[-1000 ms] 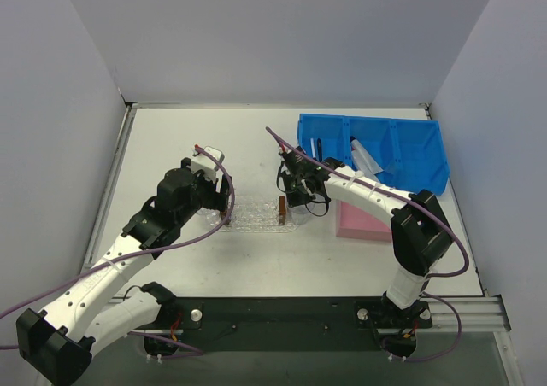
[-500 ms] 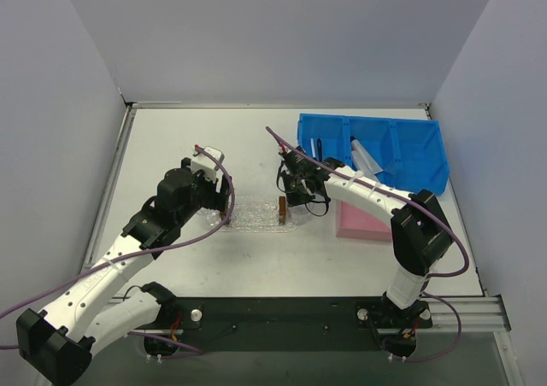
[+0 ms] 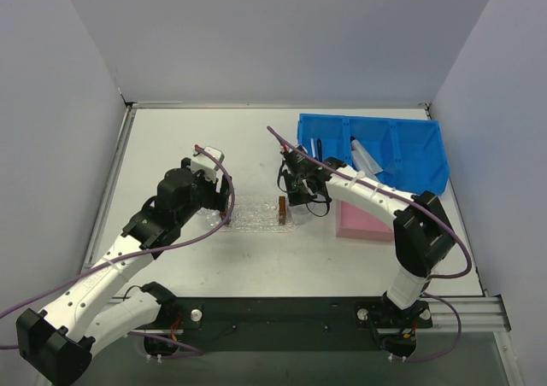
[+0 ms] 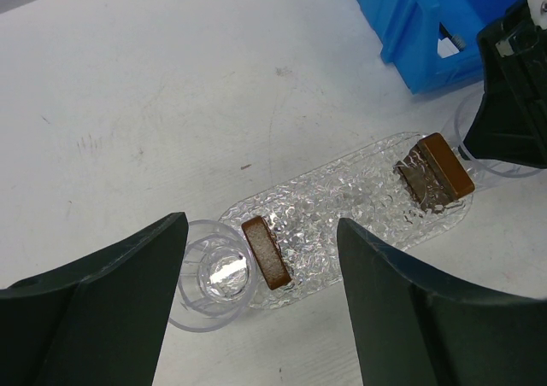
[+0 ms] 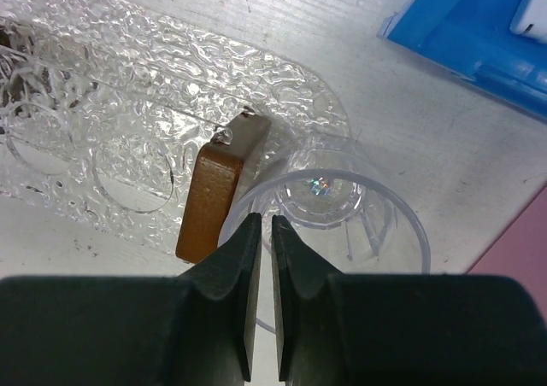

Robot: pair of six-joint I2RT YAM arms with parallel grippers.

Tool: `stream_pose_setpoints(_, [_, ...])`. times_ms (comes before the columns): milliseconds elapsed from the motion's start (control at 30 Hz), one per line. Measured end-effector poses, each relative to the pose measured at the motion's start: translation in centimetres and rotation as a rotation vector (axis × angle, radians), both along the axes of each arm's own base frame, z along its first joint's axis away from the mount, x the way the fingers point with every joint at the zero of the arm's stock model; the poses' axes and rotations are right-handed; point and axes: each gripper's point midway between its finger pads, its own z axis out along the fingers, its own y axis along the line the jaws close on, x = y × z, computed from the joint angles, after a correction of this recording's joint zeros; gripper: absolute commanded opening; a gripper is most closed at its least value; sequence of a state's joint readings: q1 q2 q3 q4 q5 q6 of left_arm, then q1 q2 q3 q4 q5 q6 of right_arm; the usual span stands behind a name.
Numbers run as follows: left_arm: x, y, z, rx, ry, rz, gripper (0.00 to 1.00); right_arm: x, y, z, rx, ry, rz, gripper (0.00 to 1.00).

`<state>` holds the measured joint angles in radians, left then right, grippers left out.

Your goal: Prepare toiletry sets of a toothbrush and toothpaste on the tray

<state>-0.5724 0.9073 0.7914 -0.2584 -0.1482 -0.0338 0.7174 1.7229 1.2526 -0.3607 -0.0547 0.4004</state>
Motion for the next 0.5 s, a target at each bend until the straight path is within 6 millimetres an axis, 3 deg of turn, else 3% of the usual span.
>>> stream_pose_setpoints(500, [0.0,0.0,0.0,0.0,-0.001,0.002,0.81,-0.4,-0.8,4.9,0.054,-0.088,-0.009,0.15])
